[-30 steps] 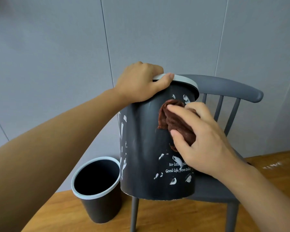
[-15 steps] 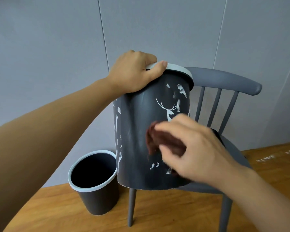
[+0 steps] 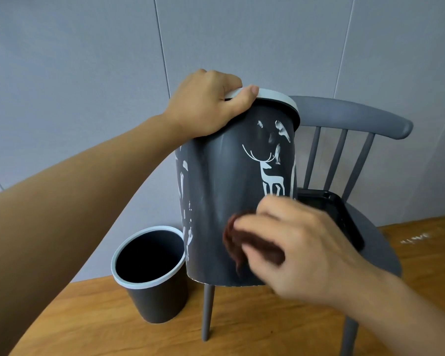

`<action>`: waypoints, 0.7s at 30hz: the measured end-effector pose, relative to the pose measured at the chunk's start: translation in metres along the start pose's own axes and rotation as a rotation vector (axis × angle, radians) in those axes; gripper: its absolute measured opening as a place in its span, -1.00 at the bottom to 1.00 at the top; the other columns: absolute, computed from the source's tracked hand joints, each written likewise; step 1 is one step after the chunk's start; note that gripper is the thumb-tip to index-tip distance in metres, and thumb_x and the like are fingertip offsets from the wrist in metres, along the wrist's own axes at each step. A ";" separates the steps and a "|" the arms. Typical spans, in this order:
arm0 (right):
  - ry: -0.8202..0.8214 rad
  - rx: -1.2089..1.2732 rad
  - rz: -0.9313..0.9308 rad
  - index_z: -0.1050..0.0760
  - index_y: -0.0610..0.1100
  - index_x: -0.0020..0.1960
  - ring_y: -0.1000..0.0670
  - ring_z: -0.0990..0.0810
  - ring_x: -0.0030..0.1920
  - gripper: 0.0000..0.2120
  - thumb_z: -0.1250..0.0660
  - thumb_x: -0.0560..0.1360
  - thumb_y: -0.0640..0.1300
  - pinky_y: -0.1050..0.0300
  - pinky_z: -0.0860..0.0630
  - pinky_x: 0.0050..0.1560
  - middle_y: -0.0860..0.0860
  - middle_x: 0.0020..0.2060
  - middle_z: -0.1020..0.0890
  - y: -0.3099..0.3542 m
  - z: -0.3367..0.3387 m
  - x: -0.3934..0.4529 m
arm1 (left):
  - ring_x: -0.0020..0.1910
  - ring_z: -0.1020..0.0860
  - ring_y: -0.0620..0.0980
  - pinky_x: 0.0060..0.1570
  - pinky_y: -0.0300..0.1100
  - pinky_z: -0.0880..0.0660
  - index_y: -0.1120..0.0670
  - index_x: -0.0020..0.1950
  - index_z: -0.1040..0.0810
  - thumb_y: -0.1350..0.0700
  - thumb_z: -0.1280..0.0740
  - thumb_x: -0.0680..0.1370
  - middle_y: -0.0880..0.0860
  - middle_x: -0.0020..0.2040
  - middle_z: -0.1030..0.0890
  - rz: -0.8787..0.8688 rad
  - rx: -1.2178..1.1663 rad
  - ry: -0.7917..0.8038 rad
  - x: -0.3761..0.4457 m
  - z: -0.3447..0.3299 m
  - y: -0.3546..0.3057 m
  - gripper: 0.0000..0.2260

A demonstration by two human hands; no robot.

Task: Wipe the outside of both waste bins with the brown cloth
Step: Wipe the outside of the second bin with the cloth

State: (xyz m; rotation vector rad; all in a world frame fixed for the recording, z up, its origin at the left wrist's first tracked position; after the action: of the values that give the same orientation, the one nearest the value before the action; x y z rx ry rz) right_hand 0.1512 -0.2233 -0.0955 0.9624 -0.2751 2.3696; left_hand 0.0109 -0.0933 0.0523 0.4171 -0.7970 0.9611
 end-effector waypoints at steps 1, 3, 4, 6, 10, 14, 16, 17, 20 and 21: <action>-0.106 -0.002 -0.062 -0.66 -0.02 0.17 -0.05 -0.57 -0.13 -0.76 -0.38 0.54 0.01 -0.03 -0.60 -0.21 0.03 -0.08 -0.54 -0.010 0.009 0.007 | -0.38 -0.23 0.08 -0.34 -0.02 -0.22 0.11 -0.35 -0.19 -0.22 -0.19 0.61 0.09 -0.45 -0.23 -0.005 0.002 0.002 -0.001 0.001 -0.002 -0.49; -0.253 0.003 -0.188 -0.66 -0.03 0.24 -0.06 -0.60 -0.09 -0.69 -0.37 0.55 0.03 -0.02 -0.63 -0.17 0.02 -0.02 -0.56 -0.029 0.022 0.019 | -0.37 -0.25 0.11 -0.35 -0.02 -0.21 0.10 -0.35 -0.19 -0.22 -0.18 0.61 0.09 -0.46 -0.23 -0.012 0.008 0.008 0.000 0.002 -0.004 -0.49; -0.269 0.005 -0.222 -0.66 -0.03 0.27 -0.05 -0.61 -0.08 -0.66 -0.36 0.56 0.05 -0.02 -0.64 -0.15 0.02 0.00 -0.56 -0.034 0.023 0.022 | -0.37 -0.26 0.11 -0.35 -0.02 -0.20 0.10 -0.36 -0.18 -0.22 -0.18 0.61 0.08 -0.46 -0.24 -0.009 0.011 0.013 0.000 0.002 -0.004 -0.49; -0.228 0.005 -0.203 -0.66 -0.04 0.26 -0.05 -0.60 -0.10 -0.67 -0.37 0.54 0.03 0.01 -0.63 -0.17 0.02 -0.01 -0.55 -0.032 0.018 0.019 | -0.36 -0.26 0.12 -0.35 -0.02 -0.20 0.10 -0.36 -0.18 -0.21 -0.18 0.62 0.09 -0.46 -0.24 0.003 0.013 0.023 0.000 0.001 -0.003 -0.50; 0.056 0.062 -0.036 -0.68 0.01 0.11 0.04 -0.51 -0.22 -0.78 -0.40 0.50 0.01 0.03 -0.56 -0.29 0.09 -0.15 -0.50 -0.002 -0.002 -0.011 | -0.39 -0.24 0.07 -0.34 -0.03 -0.21 0.11 -0.35 -0.20 -0.22 -0.19 0.62 0.07 -0.45 -0.22 0.042 -0.015 0.037 0.001 -0.001 0.007 -0.49; 0.081 0.054 -0.017 -0.67 0.07 0.09 0.07 -0.51 -0.20 -0.81 -0.38 0.52 0.04 0.04 -0.58 -0.28 0.13 -0.15 -0.50 0.001 -0.003 -0.016 | -0.42 -0.26 0.02 -0.35 -0.03 -0.20 0.11 -0.35 -0.21 -0.24 -0.16 0.60 0.08 -0.46 -0.24 0.044 -0.004 0.028 -0.001 0.001 0.007 -0.49; -0.084 0.062 -0.106 -0.68 0.02 0.19 0.05 -0.56 -0.16 -0.73 -0.37 0.55 0.05 0.05 -0.62 -0.21 0.10 -0.09 -0.55 -0.012 0.008 -0.005 | -0.42 -0.25 0.03 -0.34 -0.03 -0.20 0.10 -0.36 -0.20 -0.23 -0.17 0.60 0.08 -0.46 -0.23 0.040 -0.001 0.026 -0.002 0.003 0.005 -0.50; -0.165 0.061 -0.160 -0.67 0.00 0.24 0.05 -0.58 -0.13 -0.70 -0.36 0.56 0.06 0.05 -0.64 -0.18 0.09 -0.06 -0.57 -0.019 0.014 0.000 | -0.41 -0.25 0.04 -0.34 -0.02 -0.21 0.10 -0.36 -0.20 -0.23 -0.17 0.61 0.08 -0.45 -0.23 0.038 0.002 0.025 -0.002 0.003 0.005 -0.50; -0.228 0.019 -0.200 -0.68 -0.07 0.25 -0.01 -0.61 -0.07 -0.69 -0.38 0.57 0.02 0.00 -0.66 -0.13 0.03 -0.02 -0.58 -0.024 0.016 0.004 | -0.40 -0.23 0.07 -0.33 -0.01 -0.23 0.11 -0.35 -0.19 -0.22 -0.17 0.61 0.09 -0.45 -0.22 0.029 0.009 0.028 -0.002 0.003 0.004 -0.49; -0.179 -0.003 -0.145 -0.68 -0.08 0.21 -0.02 -0.59 -0.10 -0.72 -0.40 0.56 -0.01 -0.02 -0.64 -0.17 0.01 -0.04 -0.57 -0.016 0.012 0.001 | -0.40 -0.23 0.07 -0.33 -0.01 -0.23 0.11 -0.35 -0.18 -0.22 -0.17 0.61 0.08 -0.45 -0.21 0.028 0.005 0.029 -0.001 0.003 0.004 -0.49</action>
State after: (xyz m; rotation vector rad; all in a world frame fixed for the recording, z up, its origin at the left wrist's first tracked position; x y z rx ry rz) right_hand 0.1664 -0.2139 -0.0863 1.1554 -0.2670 2.1551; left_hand 0.0061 -0.0943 0.0532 0.3969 -0.7761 0.9932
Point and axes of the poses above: each hand's wrist, its own x-axis towards the middle knuckle, its own z-axis out of the back of the hand, y = z × x, the point moved 7 cm from there along x, towards the middle knuckle
